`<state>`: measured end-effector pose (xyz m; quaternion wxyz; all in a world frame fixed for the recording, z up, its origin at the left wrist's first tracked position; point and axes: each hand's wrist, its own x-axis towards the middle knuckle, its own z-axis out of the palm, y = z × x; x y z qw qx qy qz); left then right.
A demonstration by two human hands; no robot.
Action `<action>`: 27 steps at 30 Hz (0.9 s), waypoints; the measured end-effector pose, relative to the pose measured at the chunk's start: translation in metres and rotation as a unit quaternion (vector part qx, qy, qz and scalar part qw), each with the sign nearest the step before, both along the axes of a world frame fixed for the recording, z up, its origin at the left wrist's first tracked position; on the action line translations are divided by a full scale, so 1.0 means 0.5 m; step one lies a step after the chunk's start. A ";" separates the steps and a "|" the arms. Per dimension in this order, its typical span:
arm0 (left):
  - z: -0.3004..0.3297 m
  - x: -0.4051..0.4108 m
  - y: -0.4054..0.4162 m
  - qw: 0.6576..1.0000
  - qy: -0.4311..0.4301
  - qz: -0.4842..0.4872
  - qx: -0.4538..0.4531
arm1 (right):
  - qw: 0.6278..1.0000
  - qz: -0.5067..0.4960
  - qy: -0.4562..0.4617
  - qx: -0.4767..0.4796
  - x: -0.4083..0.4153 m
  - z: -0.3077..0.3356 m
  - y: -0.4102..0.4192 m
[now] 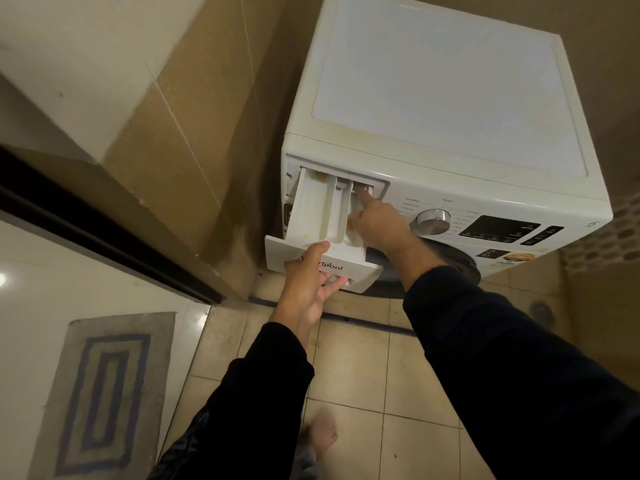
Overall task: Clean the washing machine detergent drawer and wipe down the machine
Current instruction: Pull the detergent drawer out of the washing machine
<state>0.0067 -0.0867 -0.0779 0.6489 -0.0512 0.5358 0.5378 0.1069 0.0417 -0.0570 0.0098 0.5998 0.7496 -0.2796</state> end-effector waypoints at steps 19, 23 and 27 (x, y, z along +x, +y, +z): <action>-0.041 0.019 -0.165 0.999 -0.030 0.001 0.019 | 0.984 -0.104 0.143 0.022 0.018 -0.050 -0.201; -0.052 0.020 -0.222 0.999 -0.020 0.003 0.039 | 0.967 -0.125 0.223 0.006 0.022 -0.035 -0.260; -0.015 0.007 -0.242 0.997 0.010 -0.010 0.070 | 0.955 -0.141 0.261 0.023 0.025 -0.005 -0.289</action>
